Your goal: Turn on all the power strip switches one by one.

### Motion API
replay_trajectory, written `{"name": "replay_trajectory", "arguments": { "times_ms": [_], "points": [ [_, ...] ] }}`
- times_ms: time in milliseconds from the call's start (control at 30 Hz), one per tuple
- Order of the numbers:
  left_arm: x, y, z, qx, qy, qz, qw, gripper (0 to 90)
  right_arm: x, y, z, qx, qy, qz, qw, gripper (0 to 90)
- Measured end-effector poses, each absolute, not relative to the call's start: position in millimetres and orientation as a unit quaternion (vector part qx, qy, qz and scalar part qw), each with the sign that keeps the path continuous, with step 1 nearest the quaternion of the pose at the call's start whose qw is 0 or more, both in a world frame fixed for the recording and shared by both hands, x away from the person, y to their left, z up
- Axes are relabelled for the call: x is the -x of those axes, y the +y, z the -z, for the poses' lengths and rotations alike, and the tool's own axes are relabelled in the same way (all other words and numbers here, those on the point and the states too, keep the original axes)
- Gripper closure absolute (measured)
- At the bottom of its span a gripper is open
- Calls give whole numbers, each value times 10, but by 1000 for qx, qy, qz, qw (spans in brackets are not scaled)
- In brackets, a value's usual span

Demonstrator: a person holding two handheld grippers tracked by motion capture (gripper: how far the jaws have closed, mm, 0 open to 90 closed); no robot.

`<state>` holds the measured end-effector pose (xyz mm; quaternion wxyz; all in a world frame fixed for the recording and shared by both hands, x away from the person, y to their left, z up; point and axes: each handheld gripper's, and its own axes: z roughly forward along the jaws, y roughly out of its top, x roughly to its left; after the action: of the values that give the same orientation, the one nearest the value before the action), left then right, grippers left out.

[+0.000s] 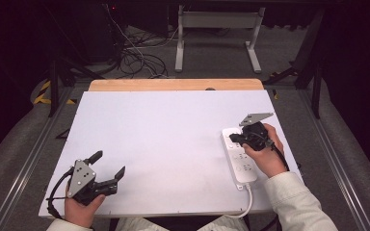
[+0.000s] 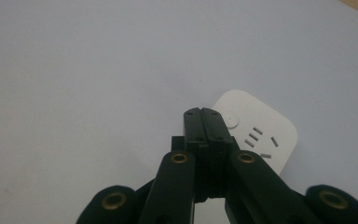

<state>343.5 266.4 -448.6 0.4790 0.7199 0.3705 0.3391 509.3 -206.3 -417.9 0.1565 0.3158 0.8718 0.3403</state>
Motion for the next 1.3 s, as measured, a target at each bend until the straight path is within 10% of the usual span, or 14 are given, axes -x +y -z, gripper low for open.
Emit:
{"name": "replay_trajectory", "arguments": {
  "times_ms": [1300],
  "points": [
    [-3436,2669,4485,-720,369,-340,479,137,-5547,-1972,4422,-362,866,-320,132,900]
  ]
}}
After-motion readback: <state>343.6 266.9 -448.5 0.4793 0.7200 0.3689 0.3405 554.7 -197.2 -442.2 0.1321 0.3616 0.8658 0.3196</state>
